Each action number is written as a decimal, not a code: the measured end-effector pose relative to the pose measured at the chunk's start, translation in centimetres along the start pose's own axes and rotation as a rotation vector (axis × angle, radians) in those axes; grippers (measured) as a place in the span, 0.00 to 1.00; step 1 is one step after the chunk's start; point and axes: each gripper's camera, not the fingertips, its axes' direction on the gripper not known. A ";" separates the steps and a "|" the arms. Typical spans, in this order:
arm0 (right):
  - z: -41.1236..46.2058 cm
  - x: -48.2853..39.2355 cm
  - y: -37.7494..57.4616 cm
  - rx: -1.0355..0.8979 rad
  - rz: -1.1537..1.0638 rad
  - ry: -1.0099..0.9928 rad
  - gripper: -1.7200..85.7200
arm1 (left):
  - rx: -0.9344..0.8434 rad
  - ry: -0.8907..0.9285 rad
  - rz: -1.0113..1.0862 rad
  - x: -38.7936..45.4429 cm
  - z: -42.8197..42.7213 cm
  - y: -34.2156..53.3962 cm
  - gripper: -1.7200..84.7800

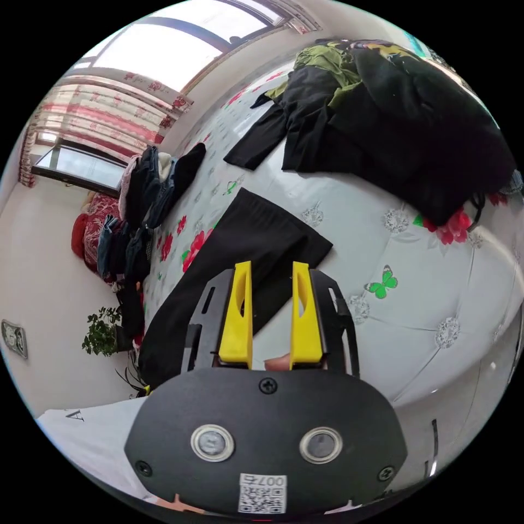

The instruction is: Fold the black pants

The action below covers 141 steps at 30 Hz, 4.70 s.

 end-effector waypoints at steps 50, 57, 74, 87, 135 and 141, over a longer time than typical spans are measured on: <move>1.3 0.6 3.2 0.164 0.241 -0.197 0.02 | -0.028 0.199 -0.148 -16.0 2.2 -4.2 0.09; 6.9 -27.7 6.6 -0.128 -0.730 -0.226 0.02 | -0.074 0.125 -0.071 -14.7 2.3 -7.6 0.09; 32.3 -43.1 33.6 -0.894 -1.339 -0.062 0.10 | 0.060 0.309 -0.152 -20.5 4.7 -5.6 0.24; 33.9 -41.9 30.7 -0.804 -1.177 -0.107 0.12 | 0.235 0.500 -0.286 -21.0 8.0 -4.6 0.08; 21.8 -23.2 -1.2 -0.378 -0.338 -0.566 0.13 | -0.666 0.537 0.662 27.3 52.7 -19.9 0.03; 15.6 -38.5 -15.7 -0.058 -0.531 -0.718 0.13 | -0.388 0.656 0.950 43.5 47.9 -35.5 0.05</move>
